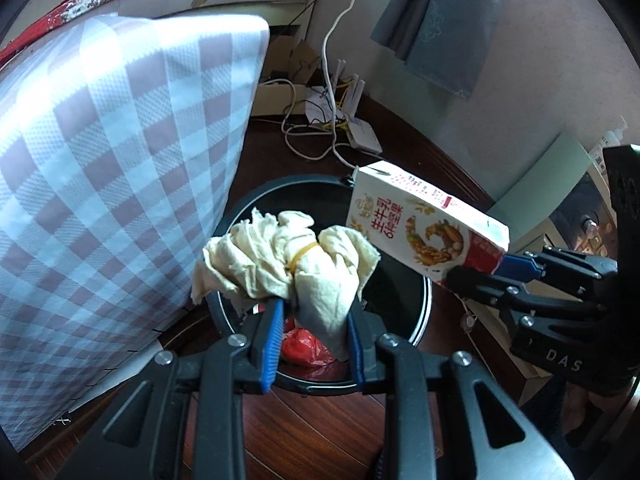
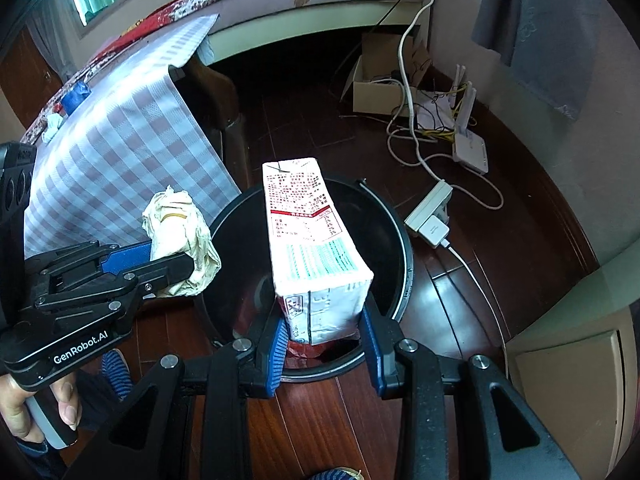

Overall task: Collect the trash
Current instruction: 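Carry the beige cloth and milk carton over the black bin and release both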

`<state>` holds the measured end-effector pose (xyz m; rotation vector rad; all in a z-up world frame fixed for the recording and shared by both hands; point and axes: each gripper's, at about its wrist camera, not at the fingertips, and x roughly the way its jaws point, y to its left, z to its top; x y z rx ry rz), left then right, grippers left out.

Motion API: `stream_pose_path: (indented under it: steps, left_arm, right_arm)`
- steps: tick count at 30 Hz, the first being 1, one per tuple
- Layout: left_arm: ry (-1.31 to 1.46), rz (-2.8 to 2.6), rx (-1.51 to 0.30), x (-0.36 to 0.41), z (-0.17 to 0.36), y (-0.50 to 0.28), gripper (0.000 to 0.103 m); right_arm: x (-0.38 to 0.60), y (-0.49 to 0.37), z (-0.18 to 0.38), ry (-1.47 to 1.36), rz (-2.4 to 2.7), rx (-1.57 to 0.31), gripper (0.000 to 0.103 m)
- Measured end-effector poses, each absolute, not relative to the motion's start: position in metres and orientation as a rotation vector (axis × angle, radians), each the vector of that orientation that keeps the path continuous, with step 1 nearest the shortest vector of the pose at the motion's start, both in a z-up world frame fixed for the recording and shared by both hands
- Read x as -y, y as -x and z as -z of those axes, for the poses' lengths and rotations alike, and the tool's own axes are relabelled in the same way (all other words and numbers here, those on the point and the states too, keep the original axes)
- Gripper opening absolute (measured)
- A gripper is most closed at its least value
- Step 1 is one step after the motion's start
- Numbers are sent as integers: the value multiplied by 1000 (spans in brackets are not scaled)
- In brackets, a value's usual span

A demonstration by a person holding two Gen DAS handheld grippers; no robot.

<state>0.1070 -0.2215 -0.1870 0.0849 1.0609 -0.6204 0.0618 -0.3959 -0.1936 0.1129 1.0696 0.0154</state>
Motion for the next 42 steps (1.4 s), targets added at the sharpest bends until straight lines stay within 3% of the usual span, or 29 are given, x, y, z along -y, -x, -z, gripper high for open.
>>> stream_pose_path:
  steps: [2,4,5,6,7,8,9,11,13,42]
  left_arm:
    - [-69,645,-1079,222,192,-110,36]
    - [-86,621,-1080,224,196,-113,68]
    - [-85,588,-1062,221,195,-112,92]
    - [-71,571,-1050,218,194,-112,101]
    - [-58,547,-1044,213,194,-112,101]
    - [-54,518,-1051,208,195,-113,101]
    - [-55,488,-1055,204,196,-113,101]
    - [-52,459,-1059,197,198,-112,101]
    - [-56,441,-1058,191,200,-110,102]
    - [-64,364,-882,144,122,-90,102]
  right_arm:
    - [395,-65,197,-111,-18,-1077,35]
    - [395,-68,201,-103,-32,-1089,36]
    - [395,-70,206,-83,-22,-1100,37]
    - [396,-71,208,-62,11,-1107,47]
    - [400,-71,212,-50,54,-1111,57]
    - [402,-72,213,-59,60,-1111,78]
    - [405,-71,213,-67,72,-1109,91]
    - [409,-70,211,-67,93,-1100,93]
    - [412,-69,209,-77,100,-1091,102]
    - [379,-65,152,-61,84,-955,102]
